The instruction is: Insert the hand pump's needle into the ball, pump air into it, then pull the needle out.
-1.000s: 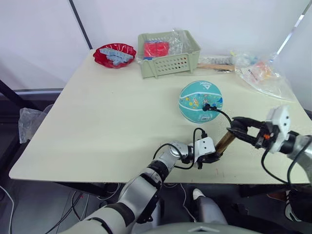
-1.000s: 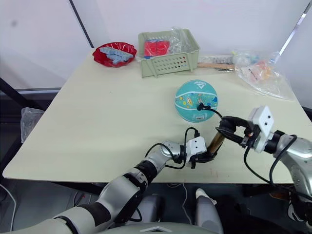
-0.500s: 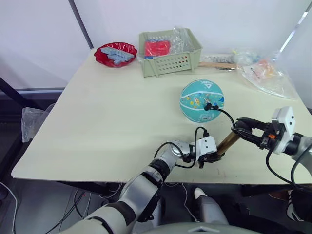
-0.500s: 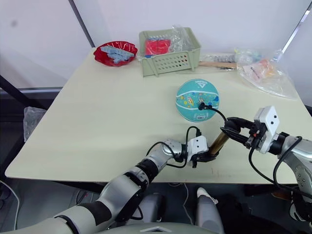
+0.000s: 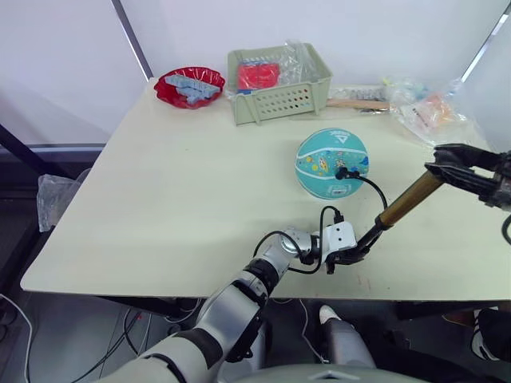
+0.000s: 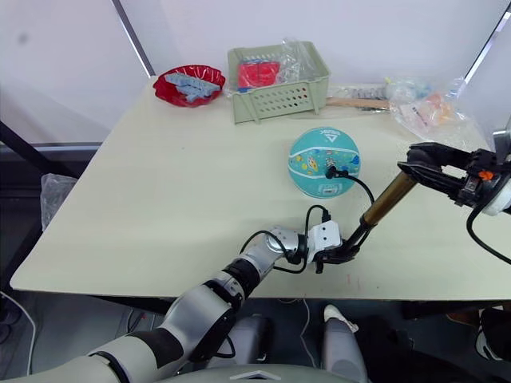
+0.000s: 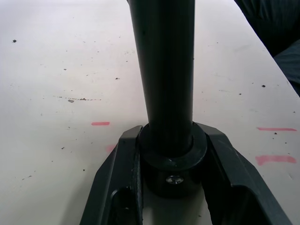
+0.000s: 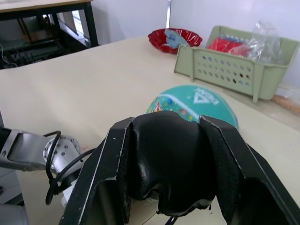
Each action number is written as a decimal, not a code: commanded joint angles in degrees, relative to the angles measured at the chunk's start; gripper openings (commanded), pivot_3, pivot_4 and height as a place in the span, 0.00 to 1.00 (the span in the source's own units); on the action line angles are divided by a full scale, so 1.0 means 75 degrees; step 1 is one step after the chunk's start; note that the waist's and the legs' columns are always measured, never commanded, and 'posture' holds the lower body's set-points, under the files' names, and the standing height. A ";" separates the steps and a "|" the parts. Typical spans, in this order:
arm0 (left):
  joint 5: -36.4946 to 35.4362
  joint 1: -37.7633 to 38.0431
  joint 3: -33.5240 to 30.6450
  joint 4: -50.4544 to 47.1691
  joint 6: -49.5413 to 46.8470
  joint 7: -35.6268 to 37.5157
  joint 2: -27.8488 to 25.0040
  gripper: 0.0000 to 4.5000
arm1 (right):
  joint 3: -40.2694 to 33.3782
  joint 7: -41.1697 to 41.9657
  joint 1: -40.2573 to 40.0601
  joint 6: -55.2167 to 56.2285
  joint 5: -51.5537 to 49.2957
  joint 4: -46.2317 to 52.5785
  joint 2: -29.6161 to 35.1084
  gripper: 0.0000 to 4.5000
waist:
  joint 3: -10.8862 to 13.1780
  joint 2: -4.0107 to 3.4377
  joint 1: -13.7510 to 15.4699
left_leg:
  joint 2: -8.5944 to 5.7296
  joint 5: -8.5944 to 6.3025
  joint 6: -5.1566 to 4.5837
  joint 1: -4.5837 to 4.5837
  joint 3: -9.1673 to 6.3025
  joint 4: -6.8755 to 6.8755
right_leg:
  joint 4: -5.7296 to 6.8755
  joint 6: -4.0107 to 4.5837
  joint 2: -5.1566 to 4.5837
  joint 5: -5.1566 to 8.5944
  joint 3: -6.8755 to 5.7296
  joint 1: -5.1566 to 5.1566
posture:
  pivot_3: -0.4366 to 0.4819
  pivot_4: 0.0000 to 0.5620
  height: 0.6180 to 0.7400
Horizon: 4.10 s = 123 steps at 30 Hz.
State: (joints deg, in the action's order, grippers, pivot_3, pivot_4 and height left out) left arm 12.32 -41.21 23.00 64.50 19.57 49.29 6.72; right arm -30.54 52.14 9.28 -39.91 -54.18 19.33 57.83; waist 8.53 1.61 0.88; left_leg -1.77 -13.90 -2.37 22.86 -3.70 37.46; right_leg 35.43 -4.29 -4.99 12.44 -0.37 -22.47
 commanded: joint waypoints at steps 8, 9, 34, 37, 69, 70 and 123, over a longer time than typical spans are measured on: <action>0.0562 0.0367 0.0303 0.0850 -0.0488 0.0022 -0.0616 0.26 | 0.0052 -0.0448 -0.0819 0.0561 0.0898 0.0775 -0.0438 0.37 | -0.0029 0.0052 -0.0017 | 0.0009 -0.0001 0.0001 -0.0007 -0.0006 -0.0001 | 0.0000 -0.0001 0.0008 -0.0001 -0.0002 0.0002 | 0.48 0.27 0.97; 0.0566 0.0360 0.0310 0.0842 -0.0492 0.0036 -0.0637 0.26 | 0.0100 -0.0511 -0.0915 0.0599 0.0897 0.0841 -0.0571 0.37 | -0.0029 0.0053 -0.0026 | 0.0012 -0.0001 0.0002 -0.0008 -0.0006 -0.0001 | 0.0001 -0.0001 0.0009 -0.0001 -0.0002 0.0003 | 0.48 0.27 0.97; 0.0613 0.0651 0.0522 0.0655 -0.0574 0.0007 -0.0626 0.26 | 0.2269 -0.0540 -0.3101 0.2858 0.2963 0.0800 -0.2343 0.37 | -0.0115 0.0118 -0.0001 | 0.0040 -0.0022 0.0038 -0.0028 -0.0018 -0.0012 | -0.0001 0.0023 0.0007 0.0012 -0.0013 0.0009 | 0.48 0.27 0.97; 0.0664 0.0756 0.0609 0.0608 -0.0528 0.0077 -0.0668 0.26 | 0.2264 -0.0526 -0.3118 0.2913 0.2980 0.0800 -0.2384 0.37 | -0.0123 0.0110 0.0001 | 0.0039 -0.0023 0.0039 -0.0027 -0.0020 -0.0012 | -0.0004 0.0023 0.0009 0.0012 -0.0016 0.0009 | 0.48 0.27 0.97; 0.0592 0.0818 0.0633 0.0458 -0.0539 0.0293 -0.0740 0.26 | -0.1190 -0.1172 -0.0425 -0.0011 -0.0508 0.0941 -0.0294 0.37 | -0.0013 0.0008 -0.0008 | 0.0026 -0.0005 0.0008 0.0001 -0.0016 -0.0014 | -0.0007 0.0014 0.0028 0.0006 -0.0015 -0.0004 | 0.48 0.27 0.97; 0.0594 0.0817 0.0634 0.0463 -0.0537 0.0289 -0.0740 0.26 | -0.1072 -0.1124 -0.0569 -0.0012 -0.0429 0.1040 -0.0339 0.37 | -0.0013 0.0008 -0.0006 | 0.0027 -0.0005 0.0008 0.0001 -0.0016 -0.0014 | -0.0006 0.0014 0.0028 0.0006 -0.0015 -0.0004 | 0.48 0.27 0.97; 0.0463 0.0532 0.0529 0.0661 -0.0550 0.0147 -0.0651 0.26 | -0.0960 -0.1423 0.0627 -0.0254 -0.1056 0.0694 0.0002 0.37 | -0.0001 -0.0014 -0.0005 | 0.0047 -0.0005 0.0009 0.0001 -0.0006 -0.0015 | -0.0003 0.0026 0.0051 0.0003 -0.0005 -0.0015 | 0.48 0.27 0.97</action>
State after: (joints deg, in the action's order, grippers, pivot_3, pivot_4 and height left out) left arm 11.44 -40.70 24.72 62.92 19.98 50.81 4.88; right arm -31.93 43.72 10.71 -42.97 -60.92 24.88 56.62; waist 8.52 1.51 0.84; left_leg -1.41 -13.94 -2.31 22.87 -3.74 37.34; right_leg 35.40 -4.10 -4.60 12.46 -0.41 -22.58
